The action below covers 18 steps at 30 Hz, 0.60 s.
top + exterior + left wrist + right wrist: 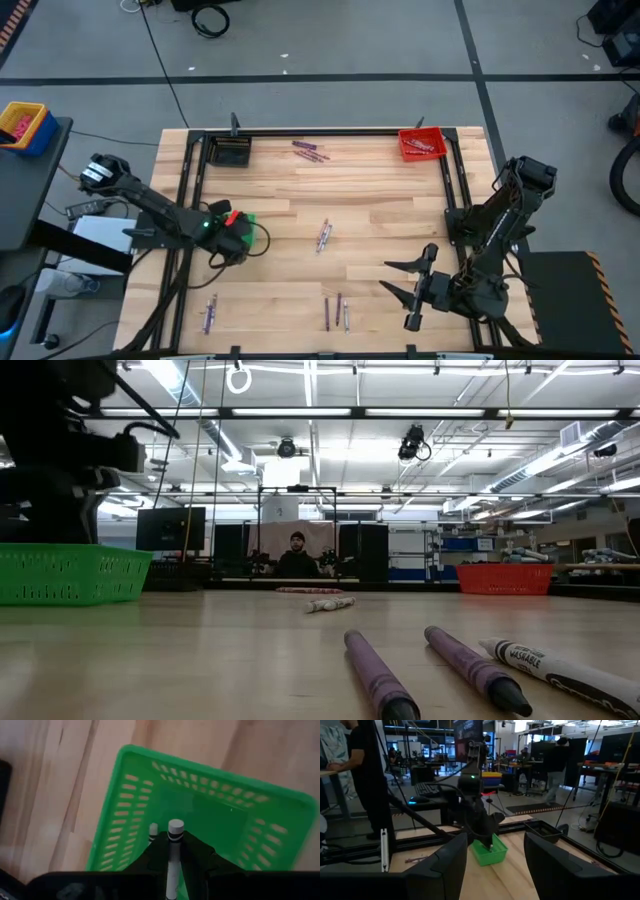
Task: Sort crayons
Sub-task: Put the white crayon into the green bin
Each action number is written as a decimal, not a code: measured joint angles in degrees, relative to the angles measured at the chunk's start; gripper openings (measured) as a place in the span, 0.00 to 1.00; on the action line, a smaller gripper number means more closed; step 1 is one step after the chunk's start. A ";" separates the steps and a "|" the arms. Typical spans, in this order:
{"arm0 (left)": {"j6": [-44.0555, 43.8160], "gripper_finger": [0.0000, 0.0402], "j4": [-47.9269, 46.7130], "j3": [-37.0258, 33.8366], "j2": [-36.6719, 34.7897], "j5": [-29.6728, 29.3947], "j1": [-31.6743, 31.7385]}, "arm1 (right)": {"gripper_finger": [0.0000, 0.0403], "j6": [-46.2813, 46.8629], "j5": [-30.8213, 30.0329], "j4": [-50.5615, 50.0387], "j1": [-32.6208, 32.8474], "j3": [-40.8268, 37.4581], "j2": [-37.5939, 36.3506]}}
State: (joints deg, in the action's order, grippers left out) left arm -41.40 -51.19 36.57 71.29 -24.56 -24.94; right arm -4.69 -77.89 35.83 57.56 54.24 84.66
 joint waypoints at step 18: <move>-5.67 0.36 -6.59 16.80 0.00 13.63 -0.03 | 0.50 1.11 2.99 1.46 3.39 0.05 1.28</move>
State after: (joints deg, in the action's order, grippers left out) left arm -47.07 -57.78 53.37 71.29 -10.93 -24.96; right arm -3.58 -74.90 37.29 60.95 54.28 85.94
